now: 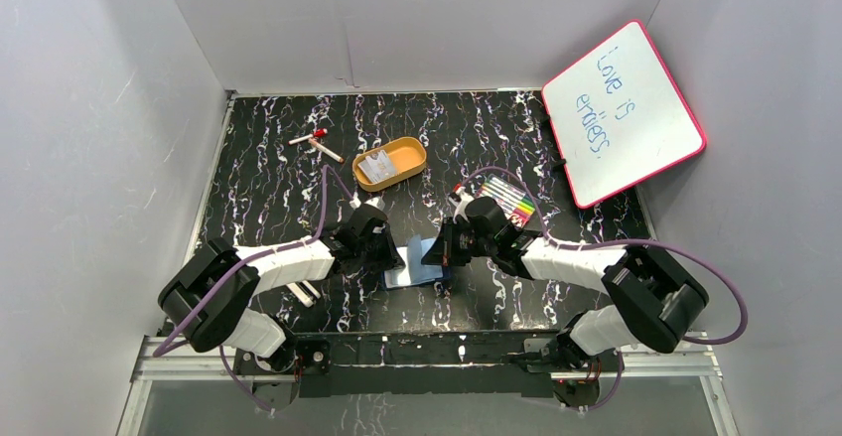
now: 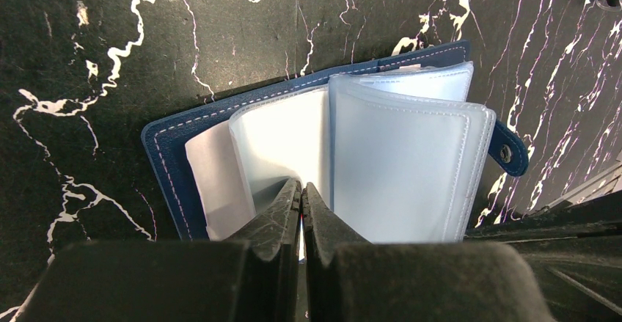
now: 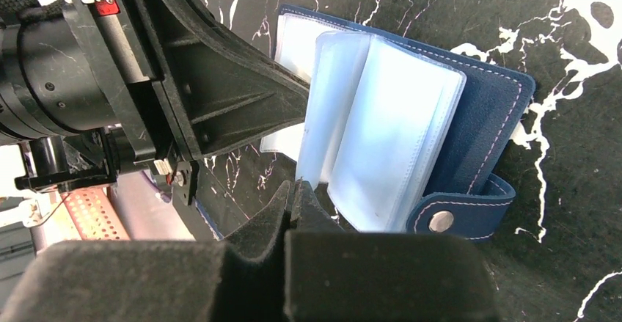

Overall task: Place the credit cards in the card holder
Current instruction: Open the card holder at the center of the board.

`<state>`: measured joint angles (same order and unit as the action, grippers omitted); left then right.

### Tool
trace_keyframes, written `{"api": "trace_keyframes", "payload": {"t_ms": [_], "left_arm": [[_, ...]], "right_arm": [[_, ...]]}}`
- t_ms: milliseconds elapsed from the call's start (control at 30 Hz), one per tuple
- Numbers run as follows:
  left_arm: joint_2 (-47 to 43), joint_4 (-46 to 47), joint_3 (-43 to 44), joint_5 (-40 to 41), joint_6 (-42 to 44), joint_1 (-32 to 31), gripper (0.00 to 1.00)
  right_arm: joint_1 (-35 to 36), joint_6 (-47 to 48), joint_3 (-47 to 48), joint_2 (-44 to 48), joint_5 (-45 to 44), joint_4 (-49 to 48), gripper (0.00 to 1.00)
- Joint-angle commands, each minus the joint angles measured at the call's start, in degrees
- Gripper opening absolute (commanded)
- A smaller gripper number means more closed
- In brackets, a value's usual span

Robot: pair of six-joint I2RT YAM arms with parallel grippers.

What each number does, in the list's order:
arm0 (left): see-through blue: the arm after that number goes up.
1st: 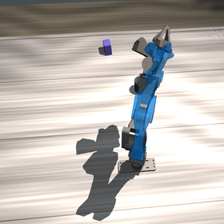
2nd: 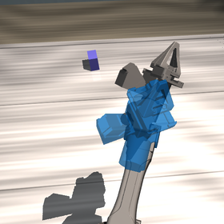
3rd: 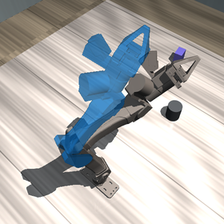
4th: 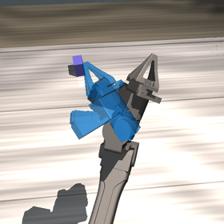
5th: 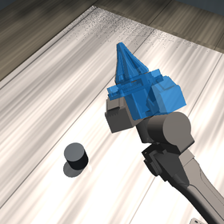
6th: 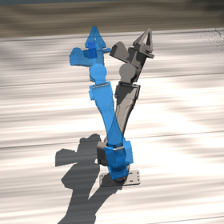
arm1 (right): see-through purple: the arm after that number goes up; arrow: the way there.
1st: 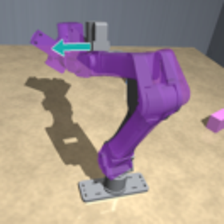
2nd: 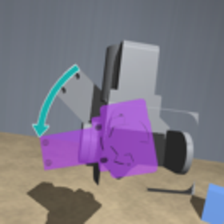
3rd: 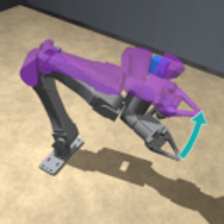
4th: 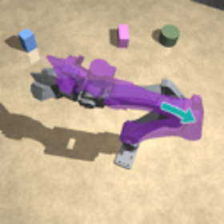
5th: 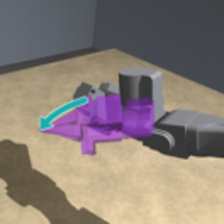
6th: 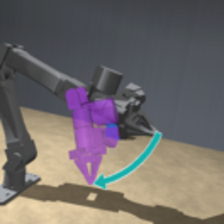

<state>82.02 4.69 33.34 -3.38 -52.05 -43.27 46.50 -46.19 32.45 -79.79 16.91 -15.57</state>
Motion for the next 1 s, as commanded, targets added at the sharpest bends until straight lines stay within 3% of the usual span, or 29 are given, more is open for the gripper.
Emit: {"api": "trace_keyframes", "payload": {"t_ms": [0, 833, 967], "left_arm": [[-1.60, -0.64, -0.30, 1.53, 0.66, -0.17, 0.01], [-2.91, -1.20, 0.14, 2.56, 0.87, -0.17, 0.01], [-4.72, -2.40, 0.57, 4.47, 1.14, -0.22, 0.05]], "right_arm": [[-0.27, 0.54, 0.76, -0.67, 1.39, -2.59, 0.00], [-0.27, -0.61, 2.77, -5.03, -0.86, 0.19, 0.00], [-0.27, -0.62, 2.27, -5.11, -1.15, -0.14, 0.00]]}}
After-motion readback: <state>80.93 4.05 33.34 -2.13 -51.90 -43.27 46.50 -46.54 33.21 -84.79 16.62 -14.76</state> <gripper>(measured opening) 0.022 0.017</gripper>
